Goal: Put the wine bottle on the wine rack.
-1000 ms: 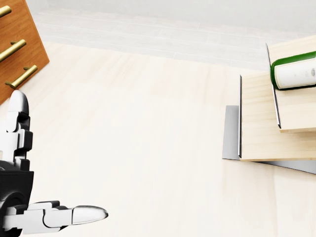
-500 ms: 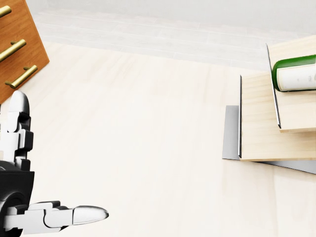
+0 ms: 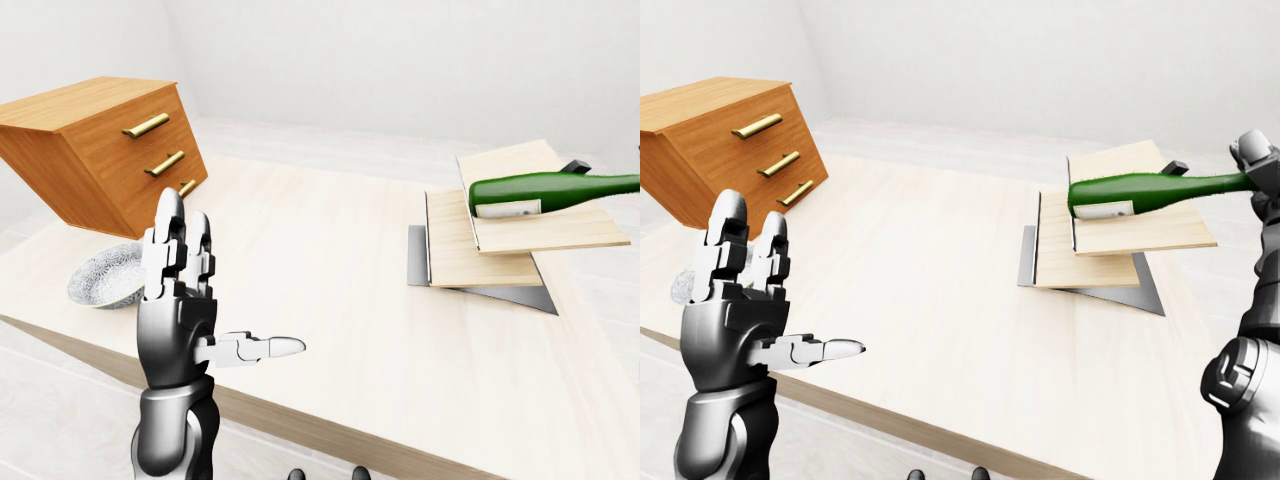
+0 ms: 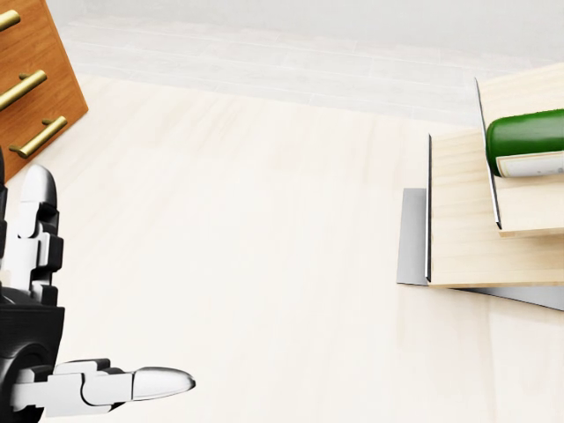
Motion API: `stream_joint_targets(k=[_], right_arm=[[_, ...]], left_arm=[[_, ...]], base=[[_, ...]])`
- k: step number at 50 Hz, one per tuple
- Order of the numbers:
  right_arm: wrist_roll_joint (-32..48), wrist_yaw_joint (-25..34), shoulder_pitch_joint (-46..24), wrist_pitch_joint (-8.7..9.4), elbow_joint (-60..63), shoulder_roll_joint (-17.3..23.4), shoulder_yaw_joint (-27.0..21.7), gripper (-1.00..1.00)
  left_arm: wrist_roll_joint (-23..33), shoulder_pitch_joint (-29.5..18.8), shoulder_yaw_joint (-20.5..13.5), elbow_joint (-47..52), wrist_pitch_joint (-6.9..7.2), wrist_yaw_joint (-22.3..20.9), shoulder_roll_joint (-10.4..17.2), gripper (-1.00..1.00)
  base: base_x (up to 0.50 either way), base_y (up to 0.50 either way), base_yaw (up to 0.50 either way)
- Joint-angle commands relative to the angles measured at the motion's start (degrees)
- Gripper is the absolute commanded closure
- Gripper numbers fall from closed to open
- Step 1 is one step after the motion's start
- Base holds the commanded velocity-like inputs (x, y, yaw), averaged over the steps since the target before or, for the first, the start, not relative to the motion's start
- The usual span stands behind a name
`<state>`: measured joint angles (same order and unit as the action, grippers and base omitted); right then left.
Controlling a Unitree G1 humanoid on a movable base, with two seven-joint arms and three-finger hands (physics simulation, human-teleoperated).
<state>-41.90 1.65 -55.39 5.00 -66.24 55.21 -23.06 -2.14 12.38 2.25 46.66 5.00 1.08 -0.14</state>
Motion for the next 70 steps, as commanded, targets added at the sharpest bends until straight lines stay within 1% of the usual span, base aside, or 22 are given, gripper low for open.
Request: stream_joint_targets(k=[1, 2, 3, 6, 7, 8, 9, 10, 11, 12, 26, 40, 49, 70], right_arm=[[-0.4, -0.6, 0.5, 0.00, 1.6, 1.1, -0.1, -0.10], [-0.5, -0.6, 0.6, 0.00, 1.6, 1.2, -0.1, -0.13], [-0.6, -0.6, 0.7, 0.00, 1.8, 1.3, -0.2, -0.21], [-0.7, -0.6, 1.0, 0.00, 2.1, 1.3, -0.3, -0.25], [-0.8, -0.6, 1.1, 0.00, 2.1, 1.3, -0.3, -0.38], [-0.8, -0.6, 1.2, 0.00, 1.8, 1.3, -0.3, -0.58], [-0.7, -0.5, 1.2, 0.00, 1.8, 1.2, -0.2, -0.73], [-0.6, -0.5, 1.2, 0.00, 1.8, 1.2, -0.1, -0.75], [-0.7, -0.5, 1.2, 0.00, 1.8, 1.2, -0.1, -0.91], [-0.7, -0.6, 1.3, 0.00, 1.8, 1.2, -0.2, -1.00], [-0.2, -0.1, 2.0, 0.00, 0.8, 0.5, 0.1, -1.00], [0.1, 0.0, 2.2, 0.00, 1.2, 2.1, -0.1, -1.00], [-0.2, 0.0, 3.5, 0.00, 4.0, 4.8, -0.8, -1.00], [-3.3, -0.6, 7.6, 0.00, 9.5, 8.4, -3.1, -1.00]], left_arm=[[0.0, 0.3, 0.1, -0.3, 0.00, -0.1, 0.0, -1.00], [0.0, 0.3, 0.1, -0.4, 0.00, -0.1, 0.0, -1.00], [0.0, 0.2, 0.1, -0.4, 0.00, -0.1, 0.0, -1.00], [0.0, 0.2, 0.2, -0.1, 0.00, 0.0, 0.0, -1.00], [0.1, 0.2, 0.2, 0.0, 0.00, 0.0, 0.0, -1.00], [0.1, 0.1, 0.2, 0.1, 0.00, 0.0, 0.0, -1.00], [0.1, 0.1, 0.3, 0.2, 0.00, 0.0, 0.0, -1.00], [0.1, 0.1, 0.3, 0.3, 0.00, 0.1, 0.0, -1.00], [0.1, 0.1, 0.3, 0.4, 0.00, 0.0, 0.1, -1.00], [0.1, 0.1, 0.3, 0.4, 0.00, 0.0, 0.1, -1.00], [0.3, 0.2, 0.7, 0.7, 0.00, 0.2, 0.1, -1.00], [0.2, 0.2, 0.7, 0.6, 0.00, 0.2, 0.0, -1.00], [-0.4, 0.8, 0.1, 0.0, 0.00, -0.1, 0.0, -1.00], [-0.6, 1.5, 0.2, -0.2, 0.00, -0.2, 0.0, -1.00]], base=[[0.00, 0.00, 0.00], [0.00, 0.00, 0.00], [0.00, 0.00, 0.00], [0.00, 0.00, 0.00], [0.00, 0.00, 0.00], [0.00, 0.00, 0.00], [0.00, 0.00, 0.00], [0.00, 0.00, 0.00], [0.00, 0.00, 0.00], [0.00, 0.00, 0.00], [0.00, 0.00, 0.00], [0.00, 0.00, 0.00], [0.00, 0.00, 0.00], [0.00, 0.00, 0.00]])
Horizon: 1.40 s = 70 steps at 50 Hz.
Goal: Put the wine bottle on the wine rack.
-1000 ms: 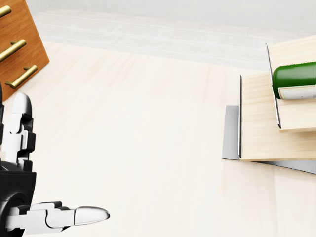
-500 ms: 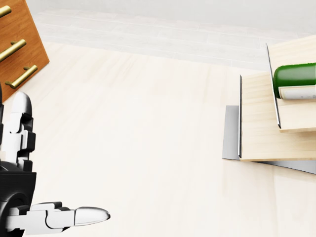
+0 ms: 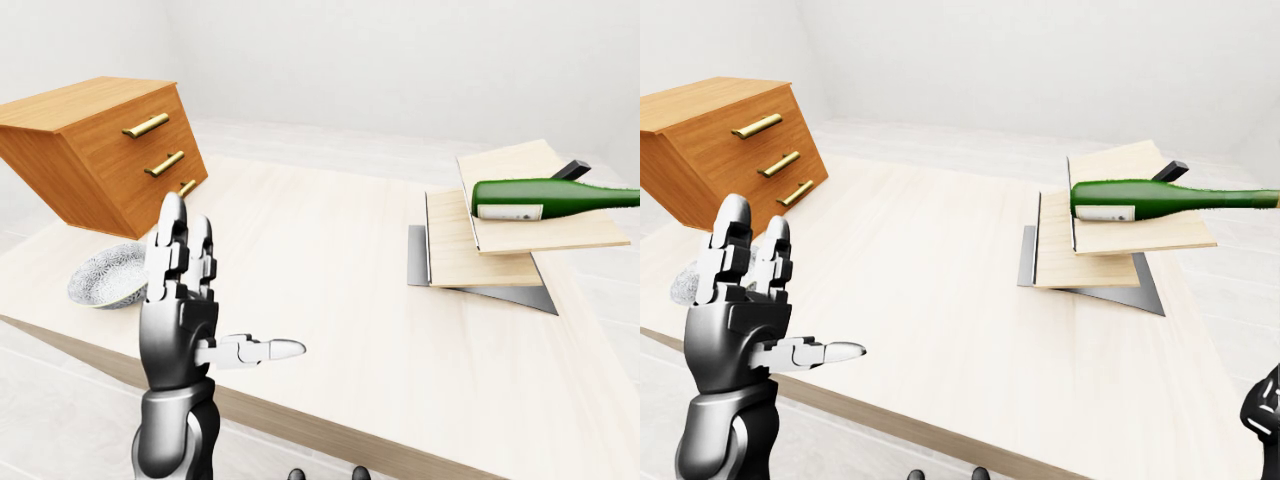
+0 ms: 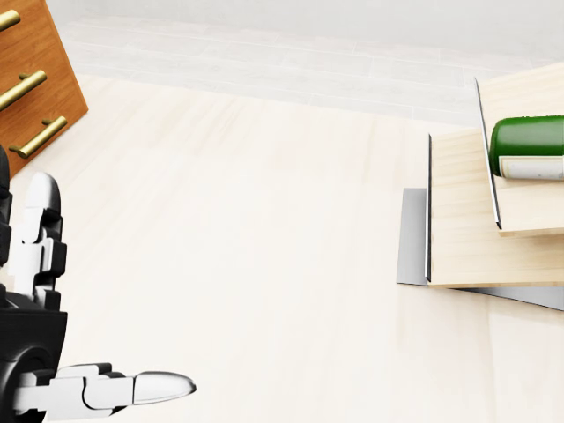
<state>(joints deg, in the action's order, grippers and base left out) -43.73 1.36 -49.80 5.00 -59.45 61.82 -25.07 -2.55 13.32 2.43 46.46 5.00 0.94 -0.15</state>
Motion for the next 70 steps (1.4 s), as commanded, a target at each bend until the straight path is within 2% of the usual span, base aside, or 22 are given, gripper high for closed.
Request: stream_joint_targets(k=[1, 15, 30, 43, 53, 70], right_arm=[[-1.6, -0.4, 2.1, 0.00, 2.8, 1.8, -1.1, -1.00], [-4.6, -2.5, 1.7, 0.00, 8.7, 4.6, -1.7, -1.00], [-12.0, -9.3, -0.2, 0.00, 22.1, 7.4, -2.9, -1.00], [-19.7, -14.4, 2.3, 0.00, 30.6, 7.3, -4.6, -1.00], [-28.7, -18.6, 4.7, 0.00, 38.9, 9.6, -7.1, -1.00], [-54.0, -29.6, 16.6, 0.00, 56.9, 18.3, -14.3, -1.00]], left_arm=[[-0.1, 0.6, 0.0, 0.0, 0.00, -0.1, 0.0, -1.00], [-0.2, 0.5, 0.1, 0.2, 0.00, 0.0, 0.0, -1.00], [-0.3, 0.5, 0.2, 0.9, 0.00, 0.0, 0.1, -1.00], [-0.6, 1.0, -0.2, 1.1, 0.00, -0.3, 0.1, -1.00], [-0.3, 0.8, 0.2, 2.6, 0.00, 0.0, 0.1, -1.00], [0.2, 1.1, 0.8, 6.0, 0.00, 0.1, 0.4, -1.00]], base=[[0.00, 0.00, 0.00], [0.00, 0.00, 0.00], [0.00, 0.00, 0.00], [0.00, 0.00, 0.00], [0.00, 0.00, 0.00], [0.00, 0.00, 0.00]])
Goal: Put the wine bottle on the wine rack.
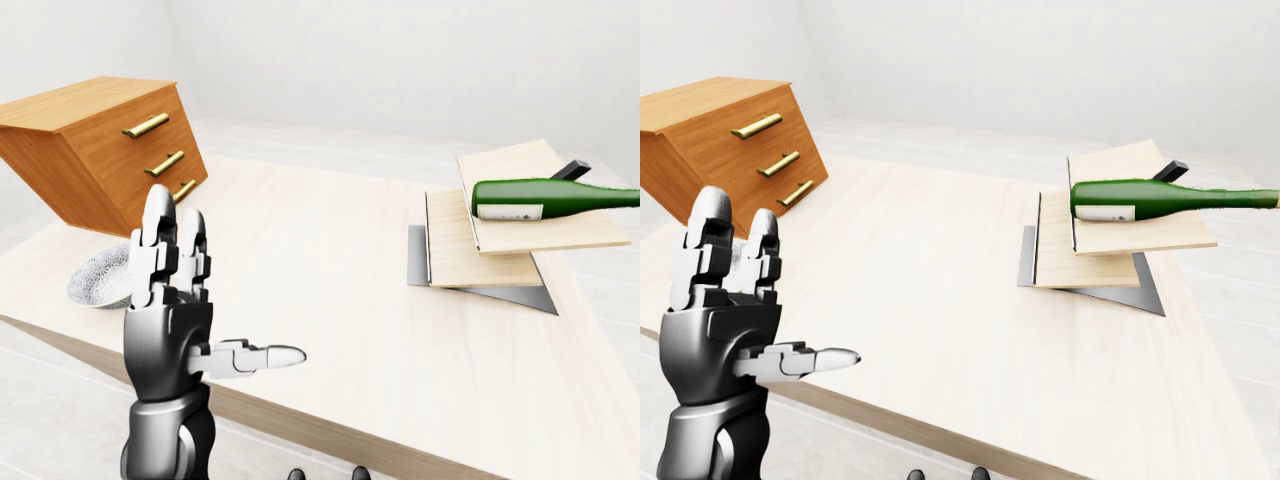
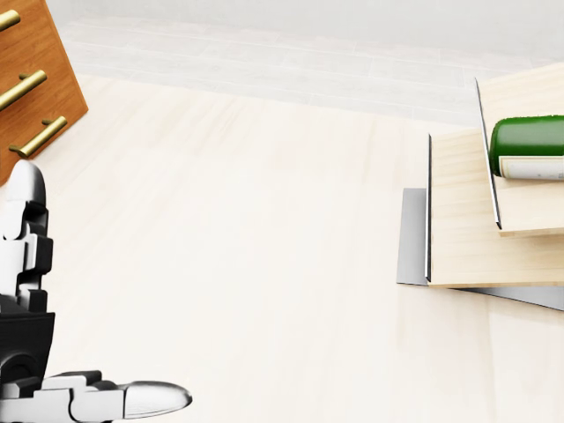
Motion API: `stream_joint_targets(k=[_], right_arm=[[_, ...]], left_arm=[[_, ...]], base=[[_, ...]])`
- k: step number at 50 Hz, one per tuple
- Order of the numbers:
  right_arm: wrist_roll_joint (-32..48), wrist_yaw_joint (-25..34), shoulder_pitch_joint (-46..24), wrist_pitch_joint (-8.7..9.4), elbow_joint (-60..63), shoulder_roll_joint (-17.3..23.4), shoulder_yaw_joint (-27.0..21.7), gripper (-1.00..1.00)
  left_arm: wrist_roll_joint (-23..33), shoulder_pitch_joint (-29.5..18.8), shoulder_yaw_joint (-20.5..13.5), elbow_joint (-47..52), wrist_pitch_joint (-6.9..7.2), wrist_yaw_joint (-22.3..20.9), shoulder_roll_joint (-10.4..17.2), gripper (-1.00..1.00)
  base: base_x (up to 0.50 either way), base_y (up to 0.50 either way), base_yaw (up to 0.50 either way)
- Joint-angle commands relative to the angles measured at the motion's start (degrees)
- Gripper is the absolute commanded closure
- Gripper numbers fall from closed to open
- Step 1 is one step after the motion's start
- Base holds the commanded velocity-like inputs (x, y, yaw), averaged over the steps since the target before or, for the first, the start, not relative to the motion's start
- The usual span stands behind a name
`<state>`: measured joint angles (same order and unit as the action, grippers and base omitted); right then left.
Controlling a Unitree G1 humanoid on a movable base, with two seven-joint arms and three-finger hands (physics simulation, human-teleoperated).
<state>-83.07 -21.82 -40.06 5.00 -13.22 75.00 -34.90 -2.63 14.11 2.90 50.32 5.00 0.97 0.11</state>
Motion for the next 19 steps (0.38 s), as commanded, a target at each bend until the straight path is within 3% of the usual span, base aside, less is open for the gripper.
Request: stream_joint_targets(k=[1, 9, 19], right_arm=[[-15.7, -6.7, 7.9, 0.00, 11.5, 5.6, -4.9, -1.00], [-23.9, -8.2, 14.6, 0.00, 18.9, 8.4, -10.0, -1.00], [-29.9, -8.2, 18.1, 0.00, 26.9, 8.4, -14.4, -1.00]], left_arm=[[0.2, 0.3, 0.3, 2.2, 0.00, 0.0, 0.2, -1.00], [0.6, 1.0, 0.9, 2.2, 0.00, -0.1, 0.1, -1.00], [0.8, 1.0, 1.3, 3.5, 0.00, 0.1, 0.3, -1.00]], base=[[0.00, 0.00, 0.00], [0.00, 0.00, 0.00], [0.00, 0.00, 0.00]])
